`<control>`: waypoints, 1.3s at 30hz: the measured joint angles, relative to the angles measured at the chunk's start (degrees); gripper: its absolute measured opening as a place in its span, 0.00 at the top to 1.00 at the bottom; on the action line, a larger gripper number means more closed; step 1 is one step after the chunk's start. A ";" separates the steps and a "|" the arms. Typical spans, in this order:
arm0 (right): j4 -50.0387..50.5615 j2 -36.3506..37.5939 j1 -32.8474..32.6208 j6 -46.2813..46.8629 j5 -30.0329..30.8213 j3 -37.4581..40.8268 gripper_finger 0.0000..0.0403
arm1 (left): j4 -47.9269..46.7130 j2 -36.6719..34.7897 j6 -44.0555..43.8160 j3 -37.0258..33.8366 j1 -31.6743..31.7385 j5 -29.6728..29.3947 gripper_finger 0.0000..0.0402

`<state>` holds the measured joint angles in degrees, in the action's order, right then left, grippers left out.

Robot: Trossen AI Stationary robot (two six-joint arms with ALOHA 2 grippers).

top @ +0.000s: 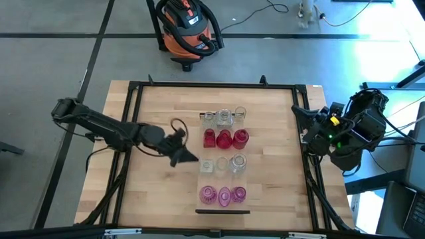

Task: Sort vases onto shelf
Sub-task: Return to Home Position

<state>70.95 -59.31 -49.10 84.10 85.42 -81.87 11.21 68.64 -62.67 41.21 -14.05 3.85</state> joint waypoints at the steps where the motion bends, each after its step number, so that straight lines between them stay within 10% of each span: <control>1: 0.58 0.00 -0.05 -0.21 -0.43 0.00 1.00 | -0.01 -1.52 1.92 0.00 0.37 -1.60 1.00; 10: 7.02 4.61 -3.58 19.03 2.13 13.51 1.00 | -1.24 -17.11 18.12 -1.33 1.89 -20.64 1.00; 16: 8.80 10.77 -0.79 30.76 4.72 26.39 1.00 | 12.88 -27.17 19.72 -15.33 6.47 -24.07 1.00; 23: 7.53 15.36 -0.58 35.80 6.01 34.46 1.00 | 35.40 -32.39 15.72 -32.05 17.26 -17.35 1.00; 39: -5.95 25.27 2.47 41.36 4.60 52.90 1.00 | 41.51 -32.15 10.08 -40.79 39.25 5.79 1.00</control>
<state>65.00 -34.04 -46.64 125.46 90.02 -28.96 52.72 36.50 -52.58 0.43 25.20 9.64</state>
